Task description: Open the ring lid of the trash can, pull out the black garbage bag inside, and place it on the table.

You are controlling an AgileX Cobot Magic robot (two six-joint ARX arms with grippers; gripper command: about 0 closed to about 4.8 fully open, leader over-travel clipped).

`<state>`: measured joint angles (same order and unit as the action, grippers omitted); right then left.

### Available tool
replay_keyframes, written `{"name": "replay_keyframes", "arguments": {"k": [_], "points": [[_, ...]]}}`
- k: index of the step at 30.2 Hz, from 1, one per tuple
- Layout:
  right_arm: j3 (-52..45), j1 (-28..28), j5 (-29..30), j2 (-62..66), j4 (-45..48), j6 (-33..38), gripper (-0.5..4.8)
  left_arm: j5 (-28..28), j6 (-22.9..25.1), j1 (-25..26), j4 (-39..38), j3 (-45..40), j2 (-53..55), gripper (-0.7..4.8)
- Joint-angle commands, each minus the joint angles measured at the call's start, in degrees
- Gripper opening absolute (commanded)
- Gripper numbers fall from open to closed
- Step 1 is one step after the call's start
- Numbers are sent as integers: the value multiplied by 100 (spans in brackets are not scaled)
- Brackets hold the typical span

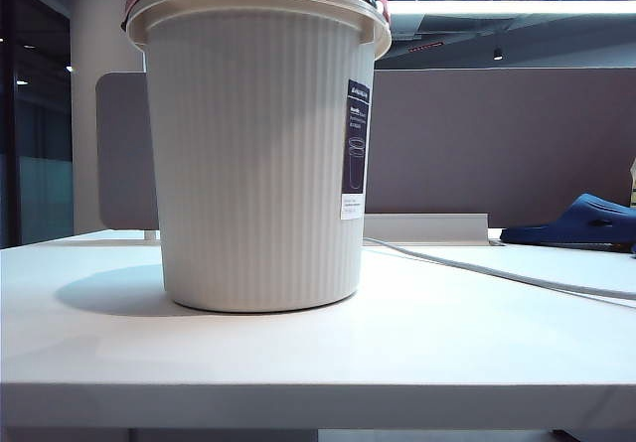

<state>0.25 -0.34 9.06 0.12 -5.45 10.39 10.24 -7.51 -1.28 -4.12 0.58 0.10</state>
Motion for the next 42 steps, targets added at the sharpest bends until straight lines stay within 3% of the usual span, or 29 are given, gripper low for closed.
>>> {"name": "replay_keyframes", "arguments": {"k": [1, 11, 20, 29, 42], "points": [[-7, 4, 125, 4, 98, 721, -1, 4, 2, 4, 31, 4, 4, -6], [-7, 2, 358, 4, -133, 911, -1, 4, 2, 7, 31, 4, 4, -5], [13, 2, 1744, 4, 485, 2747, -1, 4, 2, 4, 31, 4, 4, -5], [59, 4, 2306, 4, 2083, 4229, -1, 4, 2, 7, 31, 4, 4, -5], [1209, -4, 2258, 7, 2037, 4131, -2, 4, 2, 7, 31, 4, 4, -5]]}}
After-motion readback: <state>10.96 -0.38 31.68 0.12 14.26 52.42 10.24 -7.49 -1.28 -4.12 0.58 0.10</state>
